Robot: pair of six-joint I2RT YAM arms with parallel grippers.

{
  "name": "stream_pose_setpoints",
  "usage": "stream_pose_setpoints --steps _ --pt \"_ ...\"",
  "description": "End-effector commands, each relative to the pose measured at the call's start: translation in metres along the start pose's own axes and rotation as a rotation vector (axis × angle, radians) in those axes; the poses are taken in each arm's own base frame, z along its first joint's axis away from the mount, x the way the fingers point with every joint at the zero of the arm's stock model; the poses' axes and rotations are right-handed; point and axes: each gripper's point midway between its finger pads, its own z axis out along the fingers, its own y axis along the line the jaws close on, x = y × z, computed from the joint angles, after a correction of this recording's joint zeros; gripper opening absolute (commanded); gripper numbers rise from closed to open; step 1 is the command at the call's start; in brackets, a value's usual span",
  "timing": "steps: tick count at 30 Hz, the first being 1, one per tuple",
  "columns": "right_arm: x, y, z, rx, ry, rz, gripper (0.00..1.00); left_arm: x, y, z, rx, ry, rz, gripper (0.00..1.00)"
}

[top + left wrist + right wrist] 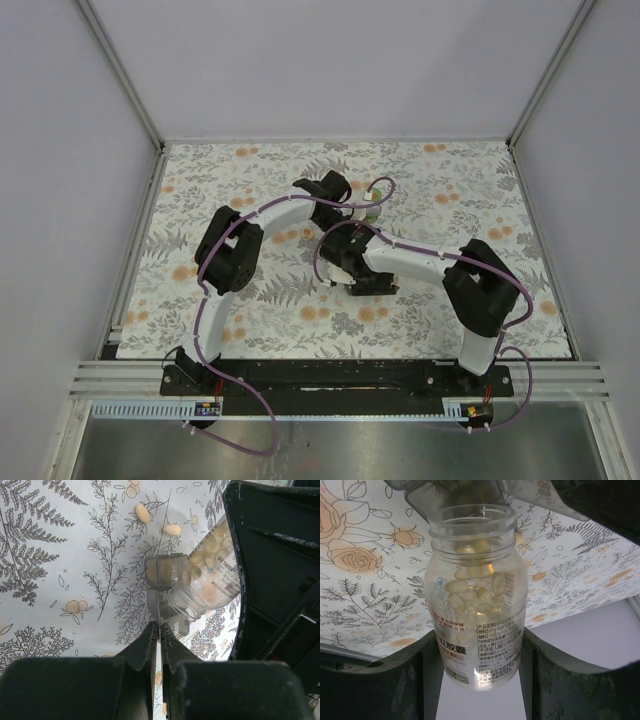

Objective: Sort the pills into containers
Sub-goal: Pour the pill into the pill container.

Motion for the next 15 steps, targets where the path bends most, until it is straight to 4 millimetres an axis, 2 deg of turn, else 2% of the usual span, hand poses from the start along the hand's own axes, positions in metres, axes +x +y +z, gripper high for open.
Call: stream_pose_setpoints --steps 1,15 --pt "0.0046 -0.0033 -0.0034 0.044 0.047 -0.058 0.00 -0.0140 -0.0109 -0.0030 0.034 -0.038 0.038 0.00" --pt "0.0044 -0.0035 -0.0077 0.068 0.066 -0.086 0.00 -0.0133 -0.0107 -0.0026 0.035 -0.036 0.036 0.00"
